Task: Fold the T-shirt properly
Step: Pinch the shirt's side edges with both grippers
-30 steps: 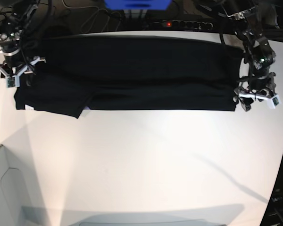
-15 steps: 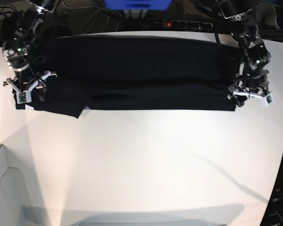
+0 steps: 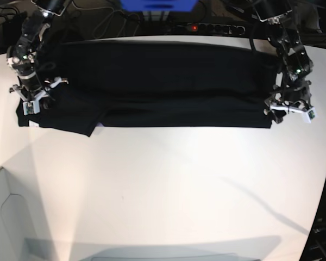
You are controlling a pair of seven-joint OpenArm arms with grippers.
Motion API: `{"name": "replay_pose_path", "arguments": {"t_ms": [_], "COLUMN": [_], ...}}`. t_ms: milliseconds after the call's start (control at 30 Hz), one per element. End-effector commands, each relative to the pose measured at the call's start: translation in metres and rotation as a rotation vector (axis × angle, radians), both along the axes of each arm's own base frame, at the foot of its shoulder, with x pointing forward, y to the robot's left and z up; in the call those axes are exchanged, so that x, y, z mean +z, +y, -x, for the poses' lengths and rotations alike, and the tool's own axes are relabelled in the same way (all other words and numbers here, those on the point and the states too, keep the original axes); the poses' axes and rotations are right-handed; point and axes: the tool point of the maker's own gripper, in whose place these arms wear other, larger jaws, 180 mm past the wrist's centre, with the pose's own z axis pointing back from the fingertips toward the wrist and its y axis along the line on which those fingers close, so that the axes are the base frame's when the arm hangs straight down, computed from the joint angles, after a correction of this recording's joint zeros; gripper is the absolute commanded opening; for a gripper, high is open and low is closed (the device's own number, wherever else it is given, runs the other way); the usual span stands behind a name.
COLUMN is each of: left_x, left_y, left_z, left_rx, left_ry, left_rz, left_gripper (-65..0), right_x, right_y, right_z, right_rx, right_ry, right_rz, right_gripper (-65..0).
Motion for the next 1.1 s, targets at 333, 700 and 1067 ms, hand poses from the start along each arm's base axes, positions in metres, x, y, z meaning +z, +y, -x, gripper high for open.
{"name": "replay_pose_path", "arguments": {"t_ms": [333,700,1067], "left_x": [0.016,0.015,0.015], "left_y": [0.006,0.005,0.005], "left_z": [-0.007,-0.006,-0.006], "left_rx": [-0.001,-0.001,-0.001], "left_ry": [-0.047,-0.046,-0.046], "left_rz": [-0.034,-0.032,-0.032], "left_gripper": [-25.1,-25.1,-25.1], "right_x": [0.073,0.039,0.013], "right_y": [-0.009,-0.016,-0.017], "right_z": [-0.005,0.003,0.014], "right_rx": [0.019,-0.023,-0.042], "right_ry": [-0.175,-0.098,-0.034], "right_rz": [0.125,0.064,0.021], "right_gripper": [-65.0,-42.5,-35.4]}}
